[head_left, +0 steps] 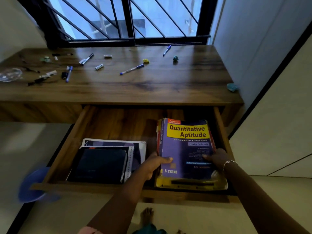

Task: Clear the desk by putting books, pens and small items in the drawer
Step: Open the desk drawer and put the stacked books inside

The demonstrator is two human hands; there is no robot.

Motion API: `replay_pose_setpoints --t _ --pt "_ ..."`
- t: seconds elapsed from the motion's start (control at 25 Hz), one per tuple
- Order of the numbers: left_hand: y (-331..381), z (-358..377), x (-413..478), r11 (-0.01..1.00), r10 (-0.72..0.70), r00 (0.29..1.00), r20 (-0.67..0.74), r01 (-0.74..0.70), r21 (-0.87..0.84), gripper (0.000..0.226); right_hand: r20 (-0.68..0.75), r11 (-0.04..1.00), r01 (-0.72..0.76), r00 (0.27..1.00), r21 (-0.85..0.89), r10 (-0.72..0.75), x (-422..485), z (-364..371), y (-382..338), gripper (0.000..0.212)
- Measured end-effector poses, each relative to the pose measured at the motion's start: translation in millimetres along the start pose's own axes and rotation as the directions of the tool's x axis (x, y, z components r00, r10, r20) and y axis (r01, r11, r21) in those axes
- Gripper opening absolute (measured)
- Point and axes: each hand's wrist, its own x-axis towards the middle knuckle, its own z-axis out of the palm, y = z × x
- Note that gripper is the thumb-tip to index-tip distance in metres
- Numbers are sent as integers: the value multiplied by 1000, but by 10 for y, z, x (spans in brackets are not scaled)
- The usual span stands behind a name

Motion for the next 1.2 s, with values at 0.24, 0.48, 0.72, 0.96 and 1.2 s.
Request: replay_pose_setpoints --t 0.24,0.48,0.72,0.96,1.2 --pt "-111 193 53 977 170 984 -45 -163 138 58 -180 857 21 975 -515 -132 -187 272 60 48" --pt "-124 115 144 927 127 992 -1 -118 356 75 -158 740 40 968 -672 -195 -309 390 173 78" --pt "-95 113 97 409 245 963 -108 -2 913 96 -99 533 79 950 -842 -296 -342 494 210 76" --pt "-85 -142 -227 256 624 781 -31 -167 952 87 156 407 378 862 -831 -482 -543 740 95 85" --pt "-344 -667 -692 108 680 727 101 -235 966 94 437 120 592 701 -797 -563 -783 1295 152 80"
